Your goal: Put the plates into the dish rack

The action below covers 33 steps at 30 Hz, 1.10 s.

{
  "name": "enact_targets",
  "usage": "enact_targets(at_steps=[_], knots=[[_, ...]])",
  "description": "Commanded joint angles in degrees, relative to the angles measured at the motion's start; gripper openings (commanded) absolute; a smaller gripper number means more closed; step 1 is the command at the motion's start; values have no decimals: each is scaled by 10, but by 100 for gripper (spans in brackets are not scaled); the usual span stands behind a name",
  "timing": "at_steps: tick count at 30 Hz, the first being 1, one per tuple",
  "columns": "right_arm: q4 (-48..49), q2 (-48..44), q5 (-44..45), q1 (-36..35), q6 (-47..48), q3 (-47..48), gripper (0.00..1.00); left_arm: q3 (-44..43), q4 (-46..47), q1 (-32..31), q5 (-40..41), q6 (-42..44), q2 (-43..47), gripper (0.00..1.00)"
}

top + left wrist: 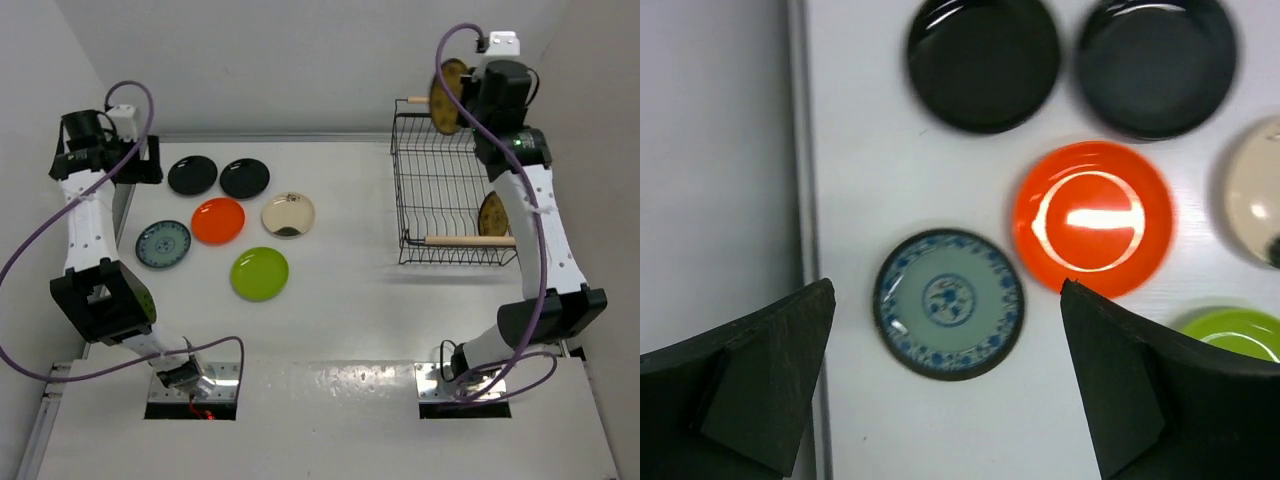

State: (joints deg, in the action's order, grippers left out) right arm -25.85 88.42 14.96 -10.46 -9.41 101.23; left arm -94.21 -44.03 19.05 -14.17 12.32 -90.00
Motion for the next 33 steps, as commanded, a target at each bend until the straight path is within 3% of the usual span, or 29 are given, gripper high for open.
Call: enact_targets(at_steps=[1,5,11,20,26,33], knots=[[-150,37,130,58,119,12,0,40,20,51,27,-29,14,100],[-137,60,194,94,157,-59,0,124,26,62,138,-7,-7,100],[-130,111,237,125,178,-93,0,196,71,81,222,17,-26,99],[-107,146,271,130,196,-157,0,233,77,125,210,29,-60,99],[-156,148,218,145,142,-165,0,244,88,130,210,41,-60,99],[-148,98,184,151,126,-176,0,244,88,130,198,41,-71,99]])
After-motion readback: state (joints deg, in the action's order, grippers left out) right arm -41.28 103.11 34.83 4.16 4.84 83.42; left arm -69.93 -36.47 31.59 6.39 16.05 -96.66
